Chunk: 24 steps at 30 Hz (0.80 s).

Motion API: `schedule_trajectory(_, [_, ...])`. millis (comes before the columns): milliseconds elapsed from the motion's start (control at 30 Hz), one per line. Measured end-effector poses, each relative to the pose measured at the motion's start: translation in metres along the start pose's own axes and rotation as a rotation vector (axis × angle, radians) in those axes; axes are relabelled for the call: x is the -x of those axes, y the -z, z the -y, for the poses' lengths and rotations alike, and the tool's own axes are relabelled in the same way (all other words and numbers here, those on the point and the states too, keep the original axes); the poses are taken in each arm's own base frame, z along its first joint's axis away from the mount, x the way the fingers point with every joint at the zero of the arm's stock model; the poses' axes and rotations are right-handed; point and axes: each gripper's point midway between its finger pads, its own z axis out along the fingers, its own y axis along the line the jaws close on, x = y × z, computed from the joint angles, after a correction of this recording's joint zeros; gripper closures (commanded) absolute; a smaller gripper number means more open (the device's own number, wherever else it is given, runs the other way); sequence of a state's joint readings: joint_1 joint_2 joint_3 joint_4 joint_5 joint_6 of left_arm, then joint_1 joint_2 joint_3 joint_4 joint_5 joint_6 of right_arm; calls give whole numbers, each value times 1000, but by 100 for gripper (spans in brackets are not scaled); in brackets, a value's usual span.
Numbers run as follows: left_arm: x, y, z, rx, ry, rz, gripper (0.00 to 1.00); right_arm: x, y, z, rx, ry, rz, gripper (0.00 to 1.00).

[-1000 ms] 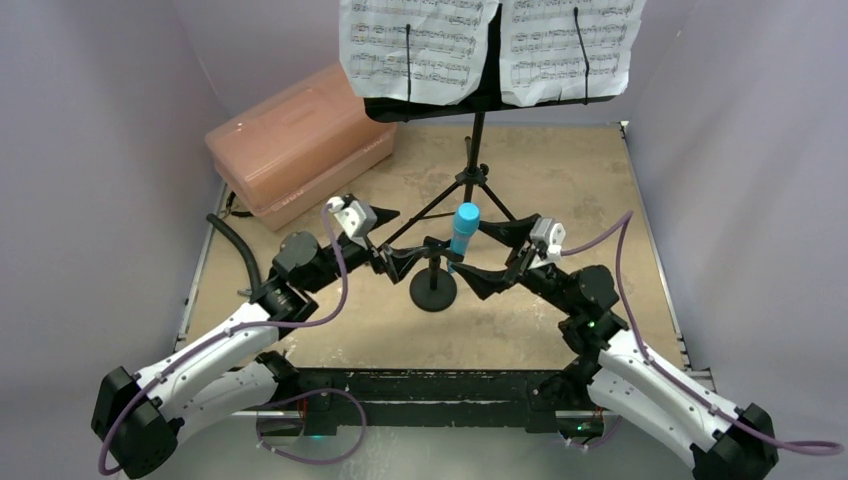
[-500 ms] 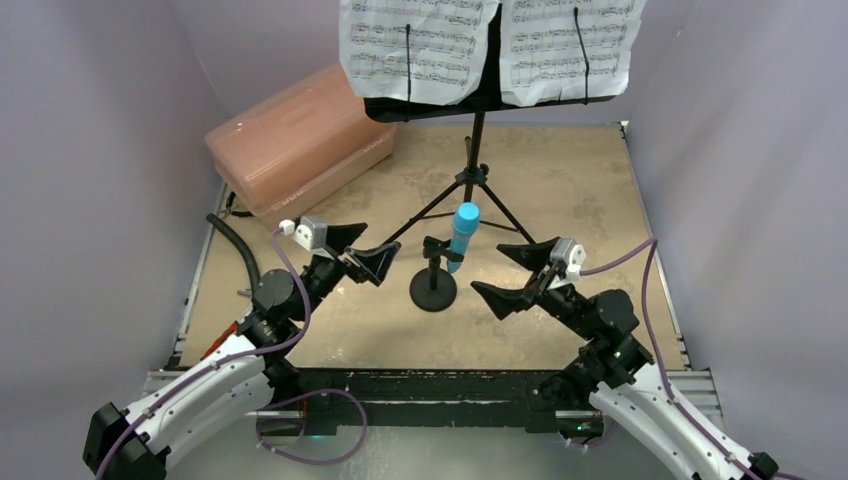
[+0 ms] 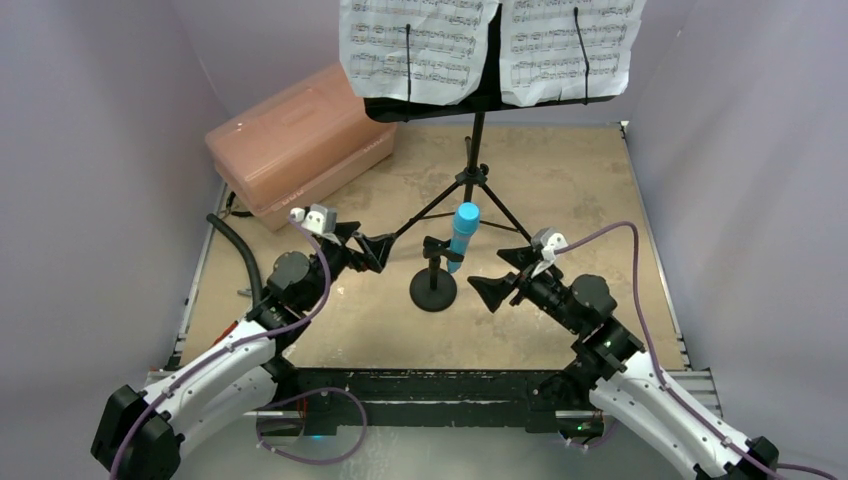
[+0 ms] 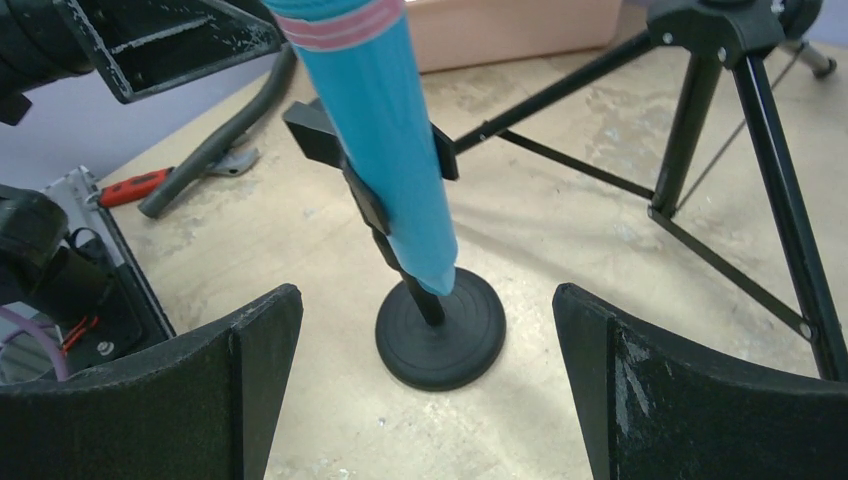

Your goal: Set up the instrument practice props

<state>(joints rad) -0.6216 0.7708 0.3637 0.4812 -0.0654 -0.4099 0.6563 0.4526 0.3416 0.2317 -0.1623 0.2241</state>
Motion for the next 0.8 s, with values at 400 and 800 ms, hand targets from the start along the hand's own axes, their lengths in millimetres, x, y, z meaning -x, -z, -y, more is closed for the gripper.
schedule_trajectory(400, [3,-11,-78,140,35,-67,1,-2,-3,61,-227,-91,-49,2])
schedule_trajectory(800, [40,19,-151,348,36,26,0,3,22,176,-585,-169,17,2])
